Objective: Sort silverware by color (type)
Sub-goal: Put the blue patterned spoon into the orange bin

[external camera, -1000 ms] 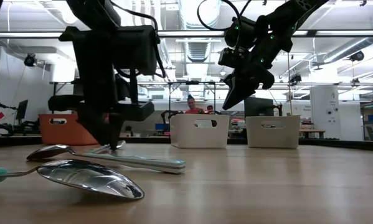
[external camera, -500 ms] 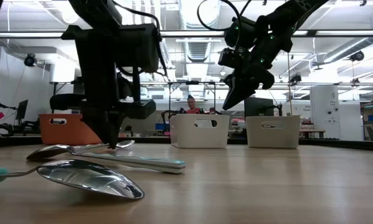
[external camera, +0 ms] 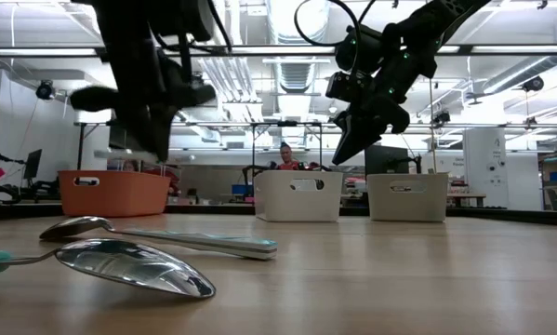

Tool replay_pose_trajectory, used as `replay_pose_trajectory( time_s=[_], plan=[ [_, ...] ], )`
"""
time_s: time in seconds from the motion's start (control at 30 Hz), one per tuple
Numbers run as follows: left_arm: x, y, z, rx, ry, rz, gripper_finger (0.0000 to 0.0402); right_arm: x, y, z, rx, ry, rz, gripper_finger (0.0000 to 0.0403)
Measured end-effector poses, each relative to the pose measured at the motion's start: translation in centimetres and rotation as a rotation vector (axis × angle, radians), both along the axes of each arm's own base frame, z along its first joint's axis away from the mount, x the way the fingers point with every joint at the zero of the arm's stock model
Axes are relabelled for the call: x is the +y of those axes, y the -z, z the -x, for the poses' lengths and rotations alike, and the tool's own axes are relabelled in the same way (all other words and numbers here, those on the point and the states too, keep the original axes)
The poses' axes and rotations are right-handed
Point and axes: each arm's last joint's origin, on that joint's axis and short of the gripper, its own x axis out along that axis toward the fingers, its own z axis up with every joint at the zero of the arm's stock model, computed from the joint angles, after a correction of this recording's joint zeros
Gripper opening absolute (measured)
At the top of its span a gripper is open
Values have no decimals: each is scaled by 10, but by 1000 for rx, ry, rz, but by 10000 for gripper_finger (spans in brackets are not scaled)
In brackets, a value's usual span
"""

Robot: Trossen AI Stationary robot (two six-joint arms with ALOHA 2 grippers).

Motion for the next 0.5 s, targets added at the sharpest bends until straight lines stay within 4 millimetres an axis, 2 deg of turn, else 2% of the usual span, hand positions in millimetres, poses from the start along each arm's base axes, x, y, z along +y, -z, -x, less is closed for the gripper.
replay_pose_trajectory(
  time_s=[0.27,0.5],
  plan=[
    [44,-40,31,1,22,-40,0,0,0,0,0,2,-2,9],
    [94,-54,56,74,-2,-84,0,0,0,0,1,2,-2,9]
  ],
)
